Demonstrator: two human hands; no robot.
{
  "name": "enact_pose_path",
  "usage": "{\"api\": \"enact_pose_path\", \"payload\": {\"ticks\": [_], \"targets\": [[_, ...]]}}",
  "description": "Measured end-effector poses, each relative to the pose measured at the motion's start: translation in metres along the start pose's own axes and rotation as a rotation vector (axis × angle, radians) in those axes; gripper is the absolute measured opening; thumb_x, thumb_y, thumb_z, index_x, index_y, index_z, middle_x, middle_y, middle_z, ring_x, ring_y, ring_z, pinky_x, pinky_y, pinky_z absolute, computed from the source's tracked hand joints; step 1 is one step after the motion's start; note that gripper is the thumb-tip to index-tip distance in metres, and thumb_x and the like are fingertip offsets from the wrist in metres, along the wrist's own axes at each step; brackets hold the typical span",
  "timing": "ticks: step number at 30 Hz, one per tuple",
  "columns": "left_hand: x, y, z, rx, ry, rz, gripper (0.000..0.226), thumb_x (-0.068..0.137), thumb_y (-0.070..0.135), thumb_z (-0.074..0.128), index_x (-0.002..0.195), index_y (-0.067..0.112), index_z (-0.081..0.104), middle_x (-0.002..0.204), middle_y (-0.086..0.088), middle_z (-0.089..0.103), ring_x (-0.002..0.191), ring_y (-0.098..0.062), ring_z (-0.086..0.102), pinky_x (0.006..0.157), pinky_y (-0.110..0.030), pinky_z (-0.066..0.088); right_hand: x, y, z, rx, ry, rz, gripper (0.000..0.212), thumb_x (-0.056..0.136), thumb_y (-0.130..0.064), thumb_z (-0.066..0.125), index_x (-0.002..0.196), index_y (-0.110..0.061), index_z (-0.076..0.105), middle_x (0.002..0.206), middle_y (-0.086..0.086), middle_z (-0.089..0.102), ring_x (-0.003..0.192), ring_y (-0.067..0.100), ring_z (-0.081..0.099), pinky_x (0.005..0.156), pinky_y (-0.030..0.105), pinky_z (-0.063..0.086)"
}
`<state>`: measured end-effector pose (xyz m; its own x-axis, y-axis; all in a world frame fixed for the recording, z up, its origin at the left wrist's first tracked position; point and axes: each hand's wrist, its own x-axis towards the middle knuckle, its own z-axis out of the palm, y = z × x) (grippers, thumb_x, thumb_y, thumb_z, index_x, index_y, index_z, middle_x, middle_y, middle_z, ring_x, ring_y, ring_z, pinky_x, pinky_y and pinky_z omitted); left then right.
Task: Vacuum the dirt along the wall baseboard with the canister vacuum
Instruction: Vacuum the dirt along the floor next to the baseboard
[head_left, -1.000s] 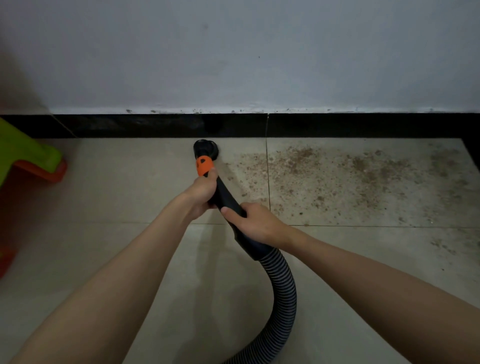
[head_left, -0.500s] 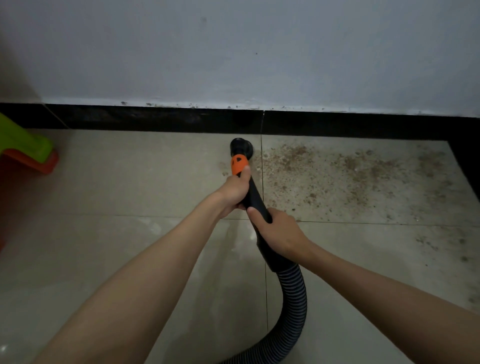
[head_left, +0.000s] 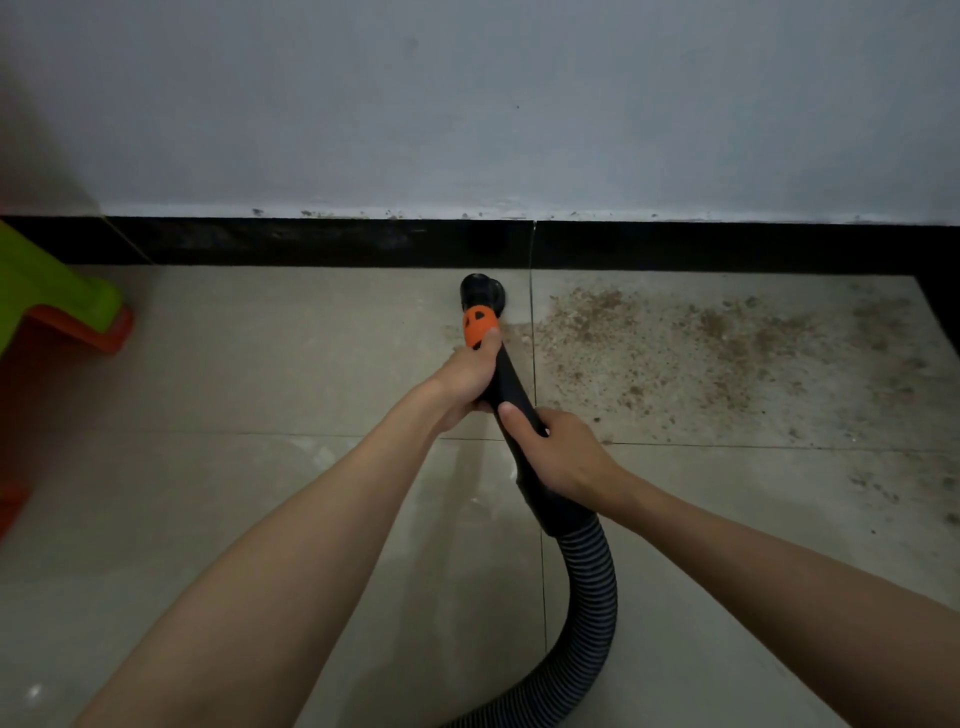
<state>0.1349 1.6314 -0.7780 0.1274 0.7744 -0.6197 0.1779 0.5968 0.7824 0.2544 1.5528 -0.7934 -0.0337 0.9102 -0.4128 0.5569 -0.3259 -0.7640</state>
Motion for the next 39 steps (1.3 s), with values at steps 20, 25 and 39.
{"api": "enact_pose_path", "payload": {"ticks": [20,25,39], "targets": [[-0.020,-0.036,-0.050,-0.171,0.153,-0.062,0.046,0.100,0.050,0.025,0.106,0.008,0.042,0.090,-0.007,0.057,0.081,-0.020,0.058,0.074,-0.037,0.051,-0.012,-0.021,0.036,-0.085,-0.194,-0.087,0.047,0.093,-0.061,0.043,0.070,-0.021,0.050,0.064,-0.006,0.057,0.057,0.009,0.054,0.055,0.023,0.037],[-0.021,-0.035,-0.023,-0.153,0.059,-0.071,0.051,0.100,0.052,0.025,0.106,0.006,0.047,0.089,-0.007,0.057,0.081,-0.020,0.058,0.067,-0.031,0.051,-0.032,-0.008,0.026,-0.103,-0.080,-0.027,0.045,0.092,-0.063,0.042,0.071,-0.024,0.050,0.065,-0.007,0.058,0.059,0.008,0.056,0.054,0.024,0.038],[-0.012,-0.015,0.019,-0.004,-0.085,-0.071,0.051,0.100,0.052,0.025,0.092,0.009,0.050,0.083,-0.006,0.055,0.074,-0.018,0.055,0.064,-0.029,0.050,-0.043,0.008,0.008,-0.040,0.084,0.084,0.046,0.092,-0.062,0.043,0.073,-0.022,0.052,0.068,-0.004,0.059,0.061,0.011,0.058,0.053,0.025,0.039]]}}
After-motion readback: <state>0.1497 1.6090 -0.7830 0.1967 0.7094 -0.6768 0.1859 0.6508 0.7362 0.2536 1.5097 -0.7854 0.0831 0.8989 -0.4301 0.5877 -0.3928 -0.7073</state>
